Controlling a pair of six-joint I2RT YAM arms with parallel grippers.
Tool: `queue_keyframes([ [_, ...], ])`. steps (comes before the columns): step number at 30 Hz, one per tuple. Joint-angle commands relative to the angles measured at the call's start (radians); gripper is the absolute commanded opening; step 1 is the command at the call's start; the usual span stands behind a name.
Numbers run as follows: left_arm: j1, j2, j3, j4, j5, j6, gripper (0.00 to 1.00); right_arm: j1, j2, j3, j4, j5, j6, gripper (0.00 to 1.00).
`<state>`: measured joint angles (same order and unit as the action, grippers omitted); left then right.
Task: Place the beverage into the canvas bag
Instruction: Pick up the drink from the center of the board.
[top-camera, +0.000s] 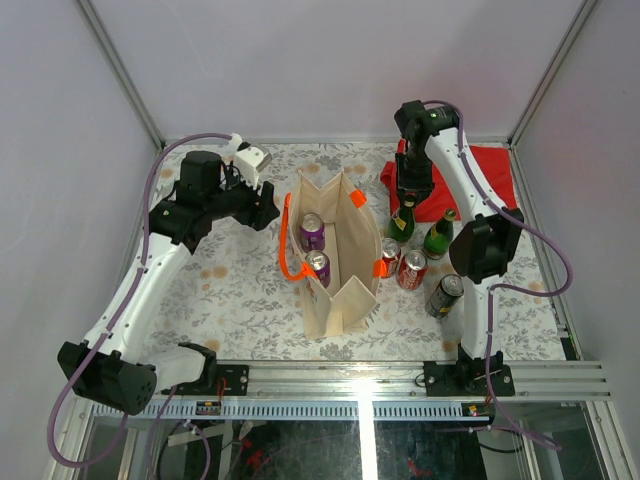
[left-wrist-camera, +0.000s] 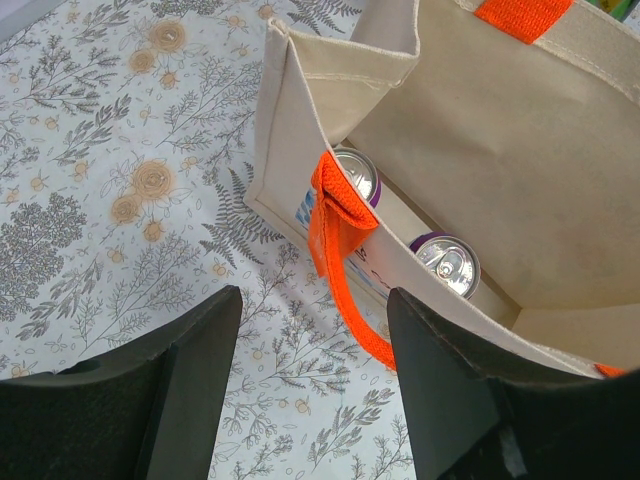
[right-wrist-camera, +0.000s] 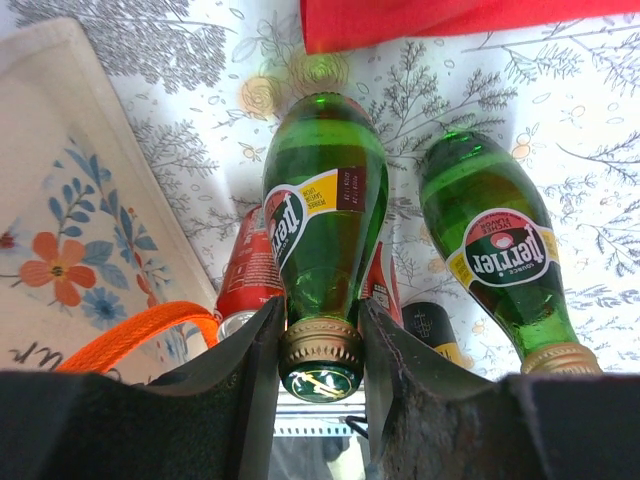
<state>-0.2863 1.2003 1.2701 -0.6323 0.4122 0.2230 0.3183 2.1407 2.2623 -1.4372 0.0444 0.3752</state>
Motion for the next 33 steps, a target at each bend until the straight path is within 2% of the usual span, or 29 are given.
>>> queue_keyframes([
  [1, -0.001, -0.014, -0.013, 0.032, 0.012, 0.018, 0.60, 0.013, -0.070, 0.112, -0.031, 0.016, -0.008, 0.00],
  [19, -0.001, -0.012, -0.018, 0.031, 0.019, 0.018, 0.60, 0.012, -0.127, 0.285, -0.019, 0.030, 0.032, 0.00],
  [33, -0.001, -0.007, -0.019, 0.031, 0.023, 0.016, 0.60, 0.013, -0.207, 0.265, 0.055, -0.008, 0.065, 0.00],
])
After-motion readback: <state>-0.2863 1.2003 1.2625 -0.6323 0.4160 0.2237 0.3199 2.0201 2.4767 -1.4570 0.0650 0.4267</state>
